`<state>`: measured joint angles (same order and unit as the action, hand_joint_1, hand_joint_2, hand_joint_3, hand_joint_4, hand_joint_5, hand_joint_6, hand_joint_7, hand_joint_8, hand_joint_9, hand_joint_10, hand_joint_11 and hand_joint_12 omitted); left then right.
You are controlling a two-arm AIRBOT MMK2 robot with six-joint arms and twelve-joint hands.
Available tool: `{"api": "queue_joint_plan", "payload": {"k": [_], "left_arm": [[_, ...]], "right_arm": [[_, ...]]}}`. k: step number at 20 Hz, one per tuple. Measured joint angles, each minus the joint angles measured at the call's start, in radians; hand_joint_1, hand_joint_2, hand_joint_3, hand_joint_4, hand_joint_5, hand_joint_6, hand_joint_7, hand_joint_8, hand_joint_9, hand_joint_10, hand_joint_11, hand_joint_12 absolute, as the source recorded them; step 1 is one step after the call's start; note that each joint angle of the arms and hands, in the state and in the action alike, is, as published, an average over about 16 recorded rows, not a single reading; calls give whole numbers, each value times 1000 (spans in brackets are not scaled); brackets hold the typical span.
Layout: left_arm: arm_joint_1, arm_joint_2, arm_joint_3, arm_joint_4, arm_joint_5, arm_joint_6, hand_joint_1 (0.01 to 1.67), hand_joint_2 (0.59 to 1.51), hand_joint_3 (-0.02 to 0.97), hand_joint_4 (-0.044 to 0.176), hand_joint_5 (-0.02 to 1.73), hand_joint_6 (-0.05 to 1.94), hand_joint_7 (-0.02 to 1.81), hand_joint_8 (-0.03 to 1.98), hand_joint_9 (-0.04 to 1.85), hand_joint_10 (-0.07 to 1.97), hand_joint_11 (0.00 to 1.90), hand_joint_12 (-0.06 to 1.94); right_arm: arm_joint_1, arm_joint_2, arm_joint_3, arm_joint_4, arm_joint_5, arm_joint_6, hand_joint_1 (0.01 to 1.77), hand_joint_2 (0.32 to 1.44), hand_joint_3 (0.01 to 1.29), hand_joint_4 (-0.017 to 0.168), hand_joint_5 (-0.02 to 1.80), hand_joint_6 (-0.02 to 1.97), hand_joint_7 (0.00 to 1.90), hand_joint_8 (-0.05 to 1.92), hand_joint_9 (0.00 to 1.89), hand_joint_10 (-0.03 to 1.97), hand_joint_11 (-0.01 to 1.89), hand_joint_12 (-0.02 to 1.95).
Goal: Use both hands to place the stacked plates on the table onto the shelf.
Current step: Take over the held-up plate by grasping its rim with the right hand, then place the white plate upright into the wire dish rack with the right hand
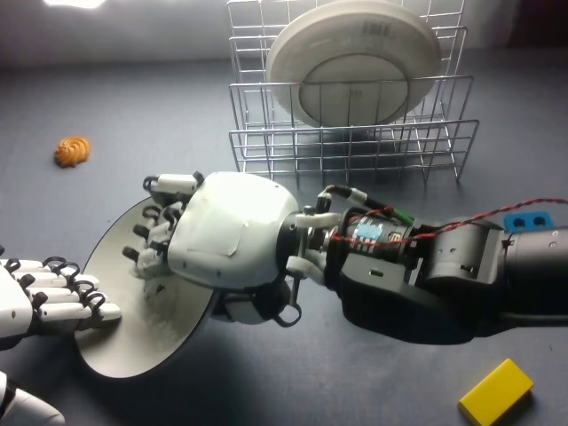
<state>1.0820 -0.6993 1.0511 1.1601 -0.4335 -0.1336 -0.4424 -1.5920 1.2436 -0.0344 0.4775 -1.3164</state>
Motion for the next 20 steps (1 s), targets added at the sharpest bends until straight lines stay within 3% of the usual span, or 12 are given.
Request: {"api": "queue_joint_plan", "payload": {"k": [8,14,20], "left_arm": [[-21,6,7,-37,5,2,13,1130,-2,-5,7,-6,23,5,-13,-25,22,11],[-72,17,27,-87,10,4,12,1134,-2,-1,14,4,20,11,0,-6,20,8],[-144,30,66,-129,14,6,13,1133,-1,3,22,13,18,14,14,13,20,9]], "right_arm": [[-8,-11,2,-6,25,-5,1105,1049,9,16,734,504,777,528,831,378,482,1406],[-9,-11,2,-7,43,-8,1111,1035,9,22,750,793,826,910,939,647,665,1447],[-6,7,-12,-7,42,-10,1111,1030,9,15,747,864,854,1030,961,792,700,1457]]}}
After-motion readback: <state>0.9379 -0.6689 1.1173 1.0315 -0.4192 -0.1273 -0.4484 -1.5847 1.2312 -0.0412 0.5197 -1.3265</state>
